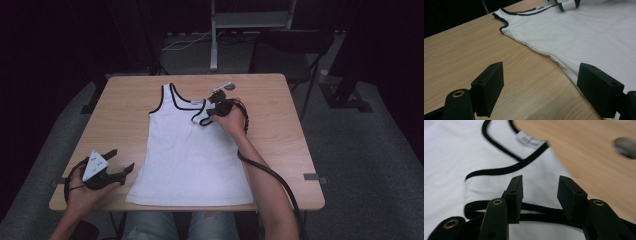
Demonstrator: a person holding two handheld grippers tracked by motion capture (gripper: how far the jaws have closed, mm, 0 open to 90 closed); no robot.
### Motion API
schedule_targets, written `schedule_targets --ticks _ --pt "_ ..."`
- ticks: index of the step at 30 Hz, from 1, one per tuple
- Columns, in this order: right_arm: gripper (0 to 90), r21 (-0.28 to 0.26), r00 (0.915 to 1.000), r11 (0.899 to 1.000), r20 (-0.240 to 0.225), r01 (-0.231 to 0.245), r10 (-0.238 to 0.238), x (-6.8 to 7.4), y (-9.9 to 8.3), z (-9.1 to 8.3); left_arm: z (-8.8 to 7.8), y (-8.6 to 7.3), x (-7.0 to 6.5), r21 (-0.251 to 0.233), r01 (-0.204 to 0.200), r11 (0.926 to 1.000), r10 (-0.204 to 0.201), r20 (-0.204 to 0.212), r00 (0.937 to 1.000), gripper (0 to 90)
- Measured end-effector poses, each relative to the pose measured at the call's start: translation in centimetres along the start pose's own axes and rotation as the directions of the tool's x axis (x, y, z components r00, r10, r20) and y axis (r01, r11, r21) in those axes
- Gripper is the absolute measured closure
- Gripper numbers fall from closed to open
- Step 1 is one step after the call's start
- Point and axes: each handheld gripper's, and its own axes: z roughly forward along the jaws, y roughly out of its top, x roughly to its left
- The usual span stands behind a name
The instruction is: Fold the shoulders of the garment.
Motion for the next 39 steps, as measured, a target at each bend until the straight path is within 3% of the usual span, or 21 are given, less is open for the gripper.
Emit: schedule_targets --ticks 4,19,30,39 --pt "54.5 0.033 0.9992 0.999 -0.002 0.041 -0.041 0.7 -0.8 1.0 0.0 0.0 0.0 -0.001 -0.001 1.0000 0.001 0.001 1.0000 21.6" --pt "47.9 -0.028 0.9998 0.999 -0.009 -0.019 0.018 0.5 -1.7 -0.6 0.0 0.0 0.0 0.001 -0.001 1.0000 0.001 -0.002 1.0000 21.6" --pt "36.9 -0.042 0.9980 0.997 -0.020 -0.060 0.060 0.6 -2.7 -1.7 0.1 0.0 -0.1 0.006 -0.009 0.9999 0.009 -0.009 0.9999 21.6" --pt "34.9 -0.047 0.9968 0.996 -0.032 -0.075 0.073 0.5 -3.3 -2.6 0.1 0.0 -0.1 0.008 -0.003 1.0000 0.003 -0.010 0.9999 21.6"
